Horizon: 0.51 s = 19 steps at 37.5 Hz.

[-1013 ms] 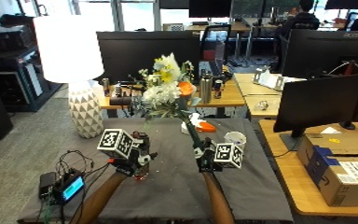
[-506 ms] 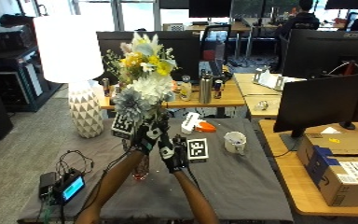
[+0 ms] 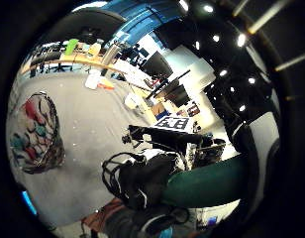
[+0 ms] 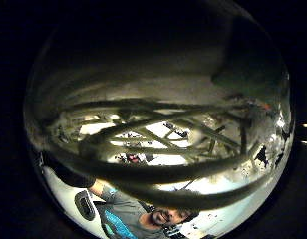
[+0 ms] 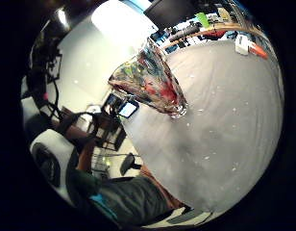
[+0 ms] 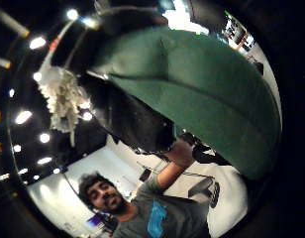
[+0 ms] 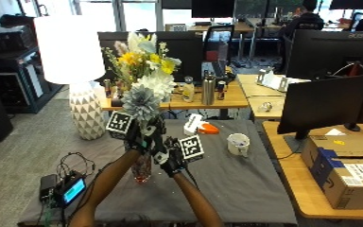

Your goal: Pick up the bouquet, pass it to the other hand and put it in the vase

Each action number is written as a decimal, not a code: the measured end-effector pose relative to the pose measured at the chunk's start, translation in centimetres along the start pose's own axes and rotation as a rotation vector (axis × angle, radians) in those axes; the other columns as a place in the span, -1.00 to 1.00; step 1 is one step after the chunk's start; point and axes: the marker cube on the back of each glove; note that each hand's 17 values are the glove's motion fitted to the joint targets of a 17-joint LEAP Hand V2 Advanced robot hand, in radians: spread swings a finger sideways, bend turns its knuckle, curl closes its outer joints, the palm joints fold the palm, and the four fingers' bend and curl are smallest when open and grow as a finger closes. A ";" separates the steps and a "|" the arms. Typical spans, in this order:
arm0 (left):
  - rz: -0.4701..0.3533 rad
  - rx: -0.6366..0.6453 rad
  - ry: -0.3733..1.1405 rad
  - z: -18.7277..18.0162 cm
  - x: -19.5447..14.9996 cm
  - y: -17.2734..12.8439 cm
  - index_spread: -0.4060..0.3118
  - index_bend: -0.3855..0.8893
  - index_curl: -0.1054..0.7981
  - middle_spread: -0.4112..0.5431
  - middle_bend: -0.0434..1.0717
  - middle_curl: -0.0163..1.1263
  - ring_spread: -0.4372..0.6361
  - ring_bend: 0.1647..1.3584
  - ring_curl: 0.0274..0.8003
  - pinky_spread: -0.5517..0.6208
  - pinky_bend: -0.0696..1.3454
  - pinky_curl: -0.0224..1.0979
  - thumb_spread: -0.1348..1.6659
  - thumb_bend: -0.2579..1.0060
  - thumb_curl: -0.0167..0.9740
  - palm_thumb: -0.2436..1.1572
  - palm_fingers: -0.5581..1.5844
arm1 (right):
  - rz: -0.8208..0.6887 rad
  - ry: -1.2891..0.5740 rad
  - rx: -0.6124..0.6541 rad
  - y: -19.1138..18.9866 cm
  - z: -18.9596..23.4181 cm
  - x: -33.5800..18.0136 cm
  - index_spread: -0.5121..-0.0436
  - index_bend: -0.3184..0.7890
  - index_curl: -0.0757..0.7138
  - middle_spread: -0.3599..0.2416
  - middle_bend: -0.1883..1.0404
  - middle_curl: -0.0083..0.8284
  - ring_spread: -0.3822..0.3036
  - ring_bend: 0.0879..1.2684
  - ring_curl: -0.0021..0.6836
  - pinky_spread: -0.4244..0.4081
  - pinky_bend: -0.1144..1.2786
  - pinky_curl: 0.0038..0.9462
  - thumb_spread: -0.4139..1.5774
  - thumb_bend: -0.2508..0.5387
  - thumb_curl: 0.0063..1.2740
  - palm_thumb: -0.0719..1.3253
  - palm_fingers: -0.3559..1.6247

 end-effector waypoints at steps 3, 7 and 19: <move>0.030 0.027 -0.029 -1.3 1.0 0.0 -0.62 -0.13 -0.02 -0.85 -0.03 -0.04 -0.84 -0.01 0.03 -0.73 -0.14 -0.16 0.50 -0.55 -0.34 0.12 0.83 | 0.040 0.096 -0.096 0.9 -1.0 -0.7 0.18 0.01 0.65 -0.40 0.56 0.43 -0.47 0.49 0.53 -0.68 0.13 -0.04 0.15 -0.44 0.05 0.49 0.66; 0.078 0.087 -0.071 -3.4 2.9 0.0 -0.65 -0.11 0.03 -0.87 0.03 0.00 -0.86 0.03 0.07 -0.76 -0.11 -0.15 0.53 -0.60 -0.39 0.08 0.80 | 0.078 0.178 -0.176 2.2 -2.9 -0.6 0.14 -0.15 0.59 -0.39 0.43 0.37 -0.48 0.31 0.43 -0.57 0.15 -0.05 0.11 -0.43 0.06 0.50 0.51; 0.165 0.282 -0.204 -11.3 5.4 0.0 -0.69 -0.09 0.17 -0.88 0.09 0.05 -0.87 0.09 0.12 -0.78 -0.07 -0.13 0.57 -0.61 -0.47 0.03 0.77 | 0.140 0.464 0.156 4.6 -16.6 0.6 0.05 -0.14 0.41 -0.12 -0.04 0.12 0.02 -0.27 0.13 0.27 0.05 -0.11 0.28 -0.38 0.03 0.59 0.06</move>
